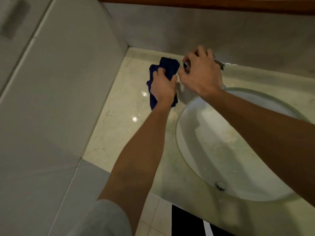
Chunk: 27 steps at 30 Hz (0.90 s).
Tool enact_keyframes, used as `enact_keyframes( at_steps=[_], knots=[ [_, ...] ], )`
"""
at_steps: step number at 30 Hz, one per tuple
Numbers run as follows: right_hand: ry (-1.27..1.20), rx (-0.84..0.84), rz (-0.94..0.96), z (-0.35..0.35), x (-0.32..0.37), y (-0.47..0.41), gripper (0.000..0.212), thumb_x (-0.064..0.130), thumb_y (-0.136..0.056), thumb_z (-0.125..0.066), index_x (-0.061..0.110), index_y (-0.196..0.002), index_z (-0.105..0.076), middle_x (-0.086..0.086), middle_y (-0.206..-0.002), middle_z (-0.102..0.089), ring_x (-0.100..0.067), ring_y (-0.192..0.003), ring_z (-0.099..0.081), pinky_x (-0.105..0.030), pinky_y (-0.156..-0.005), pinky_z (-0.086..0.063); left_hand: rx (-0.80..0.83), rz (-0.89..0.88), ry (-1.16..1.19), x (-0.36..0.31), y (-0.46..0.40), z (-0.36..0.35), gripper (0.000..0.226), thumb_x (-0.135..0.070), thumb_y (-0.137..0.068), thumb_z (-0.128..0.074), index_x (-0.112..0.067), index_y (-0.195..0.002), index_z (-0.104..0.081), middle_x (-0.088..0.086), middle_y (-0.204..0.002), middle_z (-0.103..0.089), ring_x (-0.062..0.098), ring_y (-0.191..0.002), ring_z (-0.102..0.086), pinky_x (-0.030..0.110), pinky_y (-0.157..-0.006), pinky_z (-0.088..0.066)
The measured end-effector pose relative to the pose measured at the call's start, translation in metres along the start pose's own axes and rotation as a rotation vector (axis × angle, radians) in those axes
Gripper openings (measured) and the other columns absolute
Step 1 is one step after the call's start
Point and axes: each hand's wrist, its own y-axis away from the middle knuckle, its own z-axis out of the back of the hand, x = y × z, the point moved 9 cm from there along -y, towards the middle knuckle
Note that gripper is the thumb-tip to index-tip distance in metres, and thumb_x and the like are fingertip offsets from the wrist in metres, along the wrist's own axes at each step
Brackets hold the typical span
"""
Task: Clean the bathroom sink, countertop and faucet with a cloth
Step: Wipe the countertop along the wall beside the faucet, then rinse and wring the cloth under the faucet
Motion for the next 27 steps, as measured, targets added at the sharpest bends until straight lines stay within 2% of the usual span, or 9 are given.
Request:
enact_keyframes(
  at_steps=[5,10,14,17,20,21,23,25,27],
  knots=[
    [0.012,-0.038,-0.008,-0.001,-0.002,0.0,0.038,0.042,-0.091,-0.049,0.021,-0.119,-0.064,-0.003,-0.125,-0.052,-0.024,-0.119,-0.047,-0.038,-0.078,-0.049,0.075,-0.175,-0.081,-0.048,-0.032,-0.023,0.022,-0.025,-0.1,-0.05,-0.013,-0.117,-0.056,0.007,-0.119,-0.058,0.028,-0.092,-0.062,0.038,-0.071,-0.042],
    [0.019,-0.035,-0.015,-0.001,-0.001,0.0,0.036,0.043,-0.091,-0.05,0.022,-0.117,-0.064,-0.002,-0.124,-0.052,-0.024,-0.119,-0.046,-0.037,-0.075,-0.048,0.077,-0.372,-0.218,-0.039,-0.022,-0.031,0.031,-0.031,-0.1,-0.05,-0.015,-0.126,-0.055,0.006,-0.121,-0.057,0.028,-0.084,-0.062,0.037,-0.06,-0.038],
    [0.026,-0.032,-0.011,-0.001,0.0,0.0,0.038,0.045,-0.092,-0.05,0.021,-0.119,-0.064,-0.002,-0.125,-0.052,-0.024,-0.118,-0.047,-0.039,-0.078,-0.052,0.012,-0.299,-0.2,-0.016,0.027,-0.027,0.032,-0.027,-0.095,-0.062,-0.012,-0.123,-0.056,0.009,-0.117,-0.059,0.03,-0.078,-0.064,0.039,-0.06,-0.048],
    [0.027,-0.017,-0.011,-0.002,0.0,0.001,0.04,0.043,-0.092,-0.049,0.02,-0.121,-0.064,-0.003,-0.125,-0.051,-0.025,-0.119,-0.047,-0.04,-0.079,-0.051,-0.012,-0.233,-0.162,-0.006,0.082,-0.028,0.042,-0.021,-0.086,-0.073,-0.008,-0.123,-0.059,0.012,-0.112,-0.06,0.031,-0.072,-0.064,0.038,-0.056,-0.048],
    [0.01,0.001,-0.018,0.0,0.0,0.001,0.042,0.042,-0.091,-0.05,0.019,-0.122,-0.064,-0.004,-0.124,-0.052,-0.026,-0.119,-0.046,-0.043,-0.082,-0.053,0.163,-0.188,-0.028,-0.011,0.134,-0.042,0.042,-0.029,-0.094,-0.067,-0.007,-0.128,-0.057,0.013,-0.118,-0.062,0.033,-0.09,-0.066,0.044,-0.073,-0.056],
    [0.001,0.004,-0.023,0.001,-0.001,0.002,0.041,0.042,-0.091,-0.05,0.019,-0.122,-0.064,-0.004,-0.123,-0.052,-0.026,-0.118,-0.046,-0.043,-0.081,-0.052,0.254,-0.143,0.061,-0.009,0.148,-0.049,0.038,-0.035,-0.099,-0.061,-0.007,-0.125,-0.058,0.012,-0.115,-0.064,0.033,-0.095,-0.066,0.043,-0.078,-0.055],
    [-0.022,0.004,-0.022,0.001,-0.001,0.003,0.041,0.041,-0.091,-0.05,0.019,-0.122,-0.065,-0.003,-0.122,-0.052,-0.025,-0.117,-0.046,-0.039,-0.079,-0.049,0.436,-0.003,0.245,0.003,0.176,-0.063,0.042,-0.047,-0.103,-0.05,-0.008,-0.113,-0.062,0.008,-0.098,-0.067,0.03,-0.091,-0.067,0.038,-0.077,-0.053],
    [-0.047,-0.004,-0.02,0.003,0.0,0.005,0.041,0.04,-0.091,-0.05,0.019,-0.123,-0.066,-0.002,-0.122,-0.053,-0.024,-0.116,-0.047,-0.036,-0.077,-0.045,0.607,0.158,0.499,0.015,0.204,-0.072,0.028,-0.039,-0.103,-0.057,-0.012,-0.109,-0.063,0.002,-0.092,-0.067,0.024,-0.087,-0.068,0.037,-0.079,-0.056],
    [-0.066,-0.004,-0.027,0.005,0.0,0.006,0.041,0.04,-0.091,-0.051,0.02,-0.123,-0.066,-0.001,-0.122,-0.053,-0.024,-0.117,-0.047,-0.036,-0.079,-0.048,0.727,0.274,0.715,0.022,0.225,-0.079,0.025,-0.029,-0.101,-0.06,-0.017,-0.122,-0.065,0.0,-0.111,-0.071,0.022,-0.104,-0.069,0.04,-0.094,-0.058]
  ],
)
